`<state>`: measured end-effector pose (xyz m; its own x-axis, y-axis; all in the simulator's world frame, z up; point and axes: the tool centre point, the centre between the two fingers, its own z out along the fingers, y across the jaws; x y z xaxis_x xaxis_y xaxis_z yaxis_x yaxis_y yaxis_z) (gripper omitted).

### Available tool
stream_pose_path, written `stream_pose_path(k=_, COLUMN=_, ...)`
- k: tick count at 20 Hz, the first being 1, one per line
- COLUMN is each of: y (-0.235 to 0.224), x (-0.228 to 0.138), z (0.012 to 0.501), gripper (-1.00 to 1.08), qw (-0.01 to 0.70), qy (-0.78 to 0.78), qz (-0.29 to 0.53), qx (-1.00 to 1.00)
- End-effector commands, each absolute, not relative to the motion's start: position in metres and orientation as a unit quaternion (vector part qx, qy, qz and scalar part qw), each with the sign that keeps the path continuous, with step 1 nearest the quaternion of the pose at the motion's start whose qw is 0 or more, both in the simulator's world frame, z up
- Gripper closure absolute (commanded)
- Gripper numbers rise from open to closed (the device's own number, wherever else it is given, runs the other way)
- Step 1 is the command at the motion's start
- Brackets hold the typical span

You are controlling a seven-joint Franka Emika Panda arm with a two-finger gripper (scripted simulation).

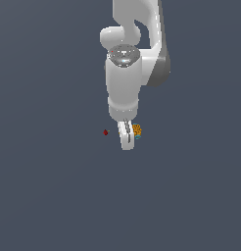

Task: Pick up the object and move it to a goal position.

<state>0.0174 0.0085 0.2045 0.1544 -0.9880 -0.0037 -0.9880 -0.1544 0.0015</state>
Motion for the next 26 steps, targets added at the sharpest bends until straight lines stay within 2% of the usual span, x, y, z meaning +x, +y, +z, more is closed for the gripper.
stream_pose_path(k=1, y=0.011, x=0.008, z=0.232, gripper=1.08, qw=0.001, qy=0.65, qz=0.002, qx=-0.76)
stream_pose_path(k=15, y=0.022, x=-0.043, z=0.384, gripper=1.08, qw=0.0, qy=0.651, qz=0.0, qx=-0.759)
stream_pose_path(k=26, y=0.03, x=-0.062, z=0.451, gripper=1.08, qw=0.0, qy=0.65, qz=0.0, qx=-0.76)
